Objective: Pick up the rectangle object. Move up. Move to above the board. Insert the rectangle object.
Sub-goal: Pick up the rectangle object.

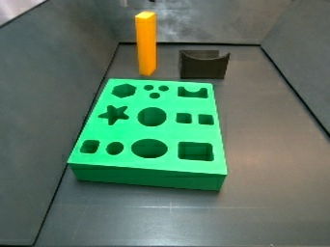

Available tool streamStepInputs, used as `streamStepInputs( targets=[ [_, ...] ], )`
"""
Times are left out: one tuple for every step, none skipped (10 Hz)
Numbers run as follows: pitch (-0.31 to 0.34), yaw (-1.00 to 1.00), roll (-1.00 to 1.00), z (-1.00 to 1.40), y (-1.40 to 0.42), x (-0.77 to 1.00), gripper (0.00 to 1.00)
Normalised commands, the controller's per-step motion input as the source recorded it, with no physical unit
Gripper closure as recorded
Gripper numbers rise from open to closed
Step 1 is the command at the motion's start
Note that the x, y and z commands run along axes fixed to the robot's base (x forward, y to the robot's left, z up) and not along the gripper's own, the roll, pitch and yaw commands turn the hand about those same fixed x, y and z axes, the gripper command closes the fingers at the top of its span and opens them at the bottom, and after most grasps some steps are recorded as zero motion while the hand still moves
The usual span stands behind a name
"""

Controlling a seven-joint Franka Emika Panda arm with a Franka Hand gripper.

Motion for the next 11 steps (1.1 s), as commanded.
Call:
streamStepInputs(
  targets=[
    [-0.101,0.91,0.0,0.02,-0.23,-0.24,0.0],
    [-0.121,0.65,0.08,0.0,-0.28,-0.2,0.0],
    [-0.147,0.73,0.29,-0.07,-0.15,-0.19,0.0],
    [-0.2,0.79,0.34,-0.19,-0.04,-0.03,0.0],
    [-0.091,0.51,0.19,-0.16,0.0,0.35,0.0],
    [0.0,0.15,0.07,-0.06,0.13,0.73,0.0],
    [0.003,0.09,0.06,-0.03,0.1,0.74,0.0],
    [0.0,0.13,0.07,-0.04,0.01,0.62,0.0],
    [0.0,0.15,0.05,-0.08,0.0,0.38,0.0],
    [0.0,0.12,0.0,-0.11,-0.03,0.15,0.0],
    [-0.041,0.35,-0.02,-0.22,-0.08,0.0,0.0]
  ],
)
